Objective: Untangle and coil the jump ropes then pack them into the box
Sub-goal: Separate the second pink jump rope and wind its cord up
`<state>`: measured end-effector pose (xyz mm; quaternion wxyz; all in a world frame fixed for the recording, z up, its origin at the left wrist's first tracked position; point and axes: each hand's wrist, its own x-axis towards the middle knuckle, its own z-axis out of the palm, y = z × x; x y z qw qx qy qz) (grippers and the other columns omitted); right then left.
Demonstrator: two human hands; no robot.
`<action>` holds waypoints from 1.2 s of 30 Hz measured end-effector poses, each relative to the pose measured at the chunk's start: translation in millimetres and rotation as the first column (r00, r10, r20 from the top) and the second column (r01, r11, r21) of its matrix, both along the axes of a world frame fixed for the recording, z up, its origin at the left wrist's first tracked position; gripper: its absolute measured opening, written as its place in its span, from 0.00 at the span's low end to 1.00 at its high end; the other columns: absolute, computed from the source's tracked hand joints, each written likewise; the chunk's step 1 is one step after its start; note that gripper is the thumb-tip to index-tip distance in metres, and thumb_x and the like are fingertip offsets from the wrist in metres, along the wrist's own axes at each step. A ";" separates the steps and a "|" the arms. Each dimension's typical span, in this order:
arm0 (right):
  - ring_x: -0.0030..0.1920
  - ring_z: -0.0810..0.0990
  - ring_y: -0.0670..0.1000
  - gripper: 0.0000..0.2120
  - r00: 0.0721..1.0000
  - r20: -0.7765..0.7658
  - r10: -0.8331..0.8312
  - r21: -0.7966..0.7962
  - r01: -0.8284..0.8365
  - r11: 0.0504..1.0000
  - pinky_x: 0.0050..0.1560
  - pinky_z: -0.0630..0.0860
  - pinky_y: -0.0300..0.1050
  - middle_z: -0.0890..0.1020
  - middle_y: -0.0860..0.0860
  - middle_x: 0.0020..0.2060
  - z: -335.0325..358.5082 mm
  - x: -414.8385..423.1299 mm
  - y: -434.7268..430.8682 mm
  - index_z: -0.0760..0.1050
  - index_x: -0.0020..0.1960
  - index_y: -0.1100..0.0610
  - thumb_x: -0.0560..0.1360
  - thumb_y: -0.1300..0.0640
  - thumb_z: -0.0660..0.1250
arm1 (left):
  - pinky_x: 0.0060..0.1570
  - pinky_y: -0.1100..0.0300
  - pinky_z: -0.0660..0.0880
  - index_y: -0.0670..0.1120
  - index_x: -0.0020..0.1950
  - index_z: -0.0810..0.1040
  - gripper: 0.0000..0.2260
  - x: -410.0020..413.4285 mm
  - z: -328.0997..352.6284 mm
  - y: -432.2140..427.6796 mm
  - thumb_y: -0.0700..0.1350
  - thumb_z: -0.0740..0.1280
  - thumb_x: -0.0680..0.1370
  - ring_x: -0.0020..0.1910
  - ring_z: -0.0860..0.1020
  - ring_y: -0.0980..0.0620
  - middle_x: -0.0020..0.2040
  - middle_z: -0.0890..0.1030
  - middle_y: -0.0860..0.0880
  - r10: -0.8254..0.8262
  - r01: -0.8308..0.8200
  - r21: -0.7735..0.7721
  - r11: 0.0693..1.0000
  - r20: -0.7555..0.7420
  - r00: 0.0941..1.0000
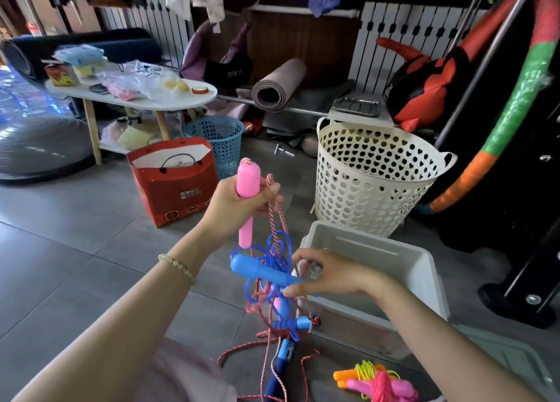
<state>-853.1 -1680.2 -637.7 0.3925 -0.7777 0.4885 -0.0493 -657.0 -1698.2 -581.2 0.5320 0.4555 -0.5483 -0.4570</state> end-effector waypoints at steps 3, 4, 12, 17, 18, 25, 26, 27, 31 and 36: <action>0.63 0.72 0.43 0.27 0.932 0.353 -0.086 0.155 0.032 0.987 0.62 0.69 0.37 0.74 0.44 0.62 11.6 4.6 1.5 0.67 0.62 0.45 0.67 0.43 0.72 | 0.39 0.61 0.81 0.41 0.43 0.78 0.02 -9.4 4.2 5.8 0.38 0.69 0.75 0.33 0.82 0.53 0.35 0.84 0.48 -0.090 0.094 0.068 0.993 -0.055 0.994; 0.64 0.71 0.42 0.25 0.871 0.469 -0.145 0.188 0.062 0.980 0.62 0.68 0.34 0.74 0.44 0.63 16.2 7.4 2.4 0.65 0.64 0.47 0.71 0.47 0.69 | 0.38 0.61 0.81 0.41 0.43 0.78 0.02 -12.7 4.3 7.2 0.38 0.69 0.75 0.33 0.82 0.53 0.35 0.84 0.48 -0.118 0.123 0.080 0.989 -0.059 0.991; 0.34 0.80 0.42 0.09 0.711 0.629 -0.315 0.225 0.222 0.949 0.39 0.76 0.32 0.82 0.46 0.32 9.3 30.7 8.1 0.80 0.47 0.56 0.79 0.58 0.61 | 0.31 0.66 0.75 0.45 0.46 0.77 0.02 -5.9 4.4 -1.9 0.42 0.68 0.77 0.33 0.82 0.55 0.37 0.84 0.50 -0.009 0.019 0.072 0.997 -0.126 0.992; 0.33 0.82 0.45 0.06 0.561 0.722 -0.405 0.223 0.366 0.904 0.37 0.79 0.35 0.84 0.50 0.33 23.1 24.9 -1.4 0.80 0.45 0.57 0.77 0.61 0.64 | 0.42 0.61 0.80 0.46 0.52 0.80 0.07 9.8 -4.1 -5.4 0.45 0.68 0.76 0.45 0.83 0.50 0.46 0.85 0.48 -0.057 0.066 0.153 0.986 -0.062 0.996; 0.34 0.82 0.46 0.06 0.514 0.748 -0.420 0.223 0.401 0.888 0.37 0.79 0.35 0.84 0.50 0.34 29.0 24.8 -4.3 0.80 0.45 0.56 0.76 0.61 0.65 | 0.48 0.57 0.81 0.46 0.54 0.81 0.09 10.3 -8.9 -3.4 0.47 0.69 0.75 0.49 0.82 0.47 0.50 0.84 0.47 -0.115 0.121 0.190 0.974 -0.041 0.992; 0.38 0.83 0.47 0.06 0.348 0.862 -0.369 0.200 0.435 0.878 0.38 0.80 0.37 0.84 0.51 0.36 66.7 48.7 -24.1 0.79 0.46 0.59 0.78 0.61 0.63 | 0.53 0.55 0.78 0.45 0.53 0.83 0.10 22.8 -14.9 8.1 0.48 0.70 0.75 0.44 0.80 0.54 0.50 0.84 0.45 -0.268 0.213 0.206 0.955 0.294 0.917; 0.38 0.83 0.47 0.06 0.335 0.867 -0.368 0.207 0.430 0.879 0.39 0.80 0.37 0.84 0.51 0.37 68.6 53.3 -25.9 0.79 0.47 0.60 0.78 0.61 0.63 | 0.51 0.52 0.78 0.41 0.51 0.82 0.13 28.3 -13.5 8.6 0.49 0.72 0.74 0.41 0.79 0.53 0.48 0.84 0.43 -0.253 0.189 0.210 0.959 0.339 0.906; 0.40 0.82 0.48 0.07 0.328 0.870 -0.368 0.207 0.435 0.876 0.40 0.80 0.38 0.83 0.52 0.39 68.7 57.1 -28.9 0.79 0.48 0.61 0.78 0.60 0.63 | 0.47 0.52 0.78 0.39 0.49 0.81 0.16 34.1 -12.3 8.4 0.51 0.73 0.73 0.39 0.78 0.53 0.45 0.84 0.42 -0.236 0.163 0.215 0.963 0.379 0.895; 0.42 0.77 0.44 0.09 0.240 0.861 -0.449 0.267 0.537 0.800 0.46 0.76 0.39 0.80 0.48 0.39 63.1 60.4 -43.8 0.79 0.41 0.54 0.78 0.56 0.64 | 0.39 0.56 0.72 0.34 0.47 0.77 0.19 49.7 -9.3 11.0 0.50 0.73 0.72 0.35 0.74 0.51 0.38 0.78 0.46 -0.028 -0.006 0.122 0.993 0.275 0.961; 0.39 0.79 0.43 0.10 0.190 0.825 -0.531 0.364 0.540 0.759 0.44 0.75 0.36 0.83 0.44 0.36 52.9 47.7 -59.5 0.76 0.41 0.54 0.79 0.55 0.60 | 0.32 0.60 0.72 0.33 0.42 0.76 0.16 74.0 -16.2 9.9 0.46 0.73 0.73 0.29 0.72 0.54 0.34 0.76 0.45 0.154 -0.179 0.084 0.980 0.240 0.958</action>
